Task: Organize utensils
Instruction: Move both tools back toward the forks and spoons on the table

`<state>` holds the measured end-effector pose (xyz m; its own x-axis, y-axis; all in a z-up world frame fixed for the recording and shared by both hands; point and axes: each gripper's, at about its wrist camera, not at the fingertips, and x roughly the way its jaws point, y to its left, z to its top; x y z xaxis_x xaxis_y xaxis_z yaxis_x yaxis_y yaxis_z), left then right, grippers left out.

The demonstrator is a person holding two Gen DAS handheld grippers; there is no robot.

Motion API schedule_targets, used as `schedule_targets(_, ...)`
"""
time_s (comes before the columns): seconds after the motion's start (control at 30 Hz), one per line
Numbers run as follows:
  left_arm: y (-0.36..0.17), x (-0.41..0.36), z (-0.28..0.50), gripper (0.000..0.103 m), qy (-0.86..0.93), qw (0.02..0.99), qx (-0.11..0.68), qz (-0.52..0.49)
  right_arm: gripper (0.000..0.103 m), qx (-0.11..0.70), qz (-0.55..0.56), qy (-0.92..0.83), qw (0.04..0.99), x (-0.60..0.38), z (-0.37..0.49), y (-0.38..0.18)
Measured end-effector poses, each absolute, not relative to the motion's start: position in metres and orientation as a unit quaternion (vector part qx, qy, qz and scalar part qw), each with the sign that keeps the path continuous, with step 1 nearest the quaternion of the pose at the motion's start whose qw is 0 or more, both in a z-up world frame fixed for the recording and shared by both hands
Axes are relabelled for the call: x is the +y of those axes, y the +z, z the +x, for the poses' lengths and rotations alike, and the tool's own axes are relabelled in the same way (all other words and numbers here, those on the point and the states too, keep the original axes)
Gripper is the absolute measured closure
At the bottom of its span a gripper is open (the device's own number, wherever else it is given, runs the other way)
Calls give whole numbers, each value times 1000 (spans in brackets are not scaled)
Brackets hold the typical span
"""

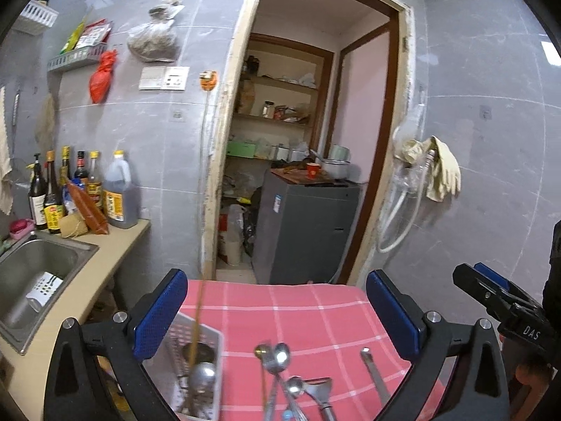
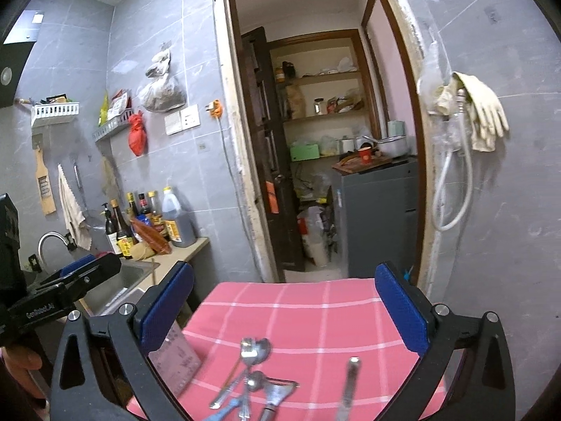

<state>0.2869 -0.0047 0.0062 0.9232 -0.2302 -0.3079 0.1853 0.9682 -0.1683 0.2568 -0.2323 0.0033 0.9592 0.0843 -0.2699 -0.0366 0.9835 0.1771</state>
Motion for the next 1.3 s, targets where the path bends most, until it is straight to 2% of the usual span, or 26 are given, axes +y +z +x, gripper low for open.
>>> schedule_targets(0.4,-32,-61,296,0,-123,967,216,-56,1,183,70,16,981,-294,260,-27)
schedule_targets(0.87,-106,-91,322,1,-129,931,334,-68,3,319,121,80,937,-334,312,-124)
schedule_targets(1.03,-130,-96,335,18,-135,912,378,-83,24,369,139,106,913,-331,327,-164)
schedule_targets(1.07,-135,-96,338,20,-137,908,386,-87,25,377,142,110,909,-330,329,-171)
schedule_targets(1.13,-145,-97,342,35,-148,897,406,-98,27,394,145,117,900,-327,337,-185)
schedule_targets(1.3,-166,-103,350,46,-158,876,445,-98,37,421,141,134,886,-316,354,-207)
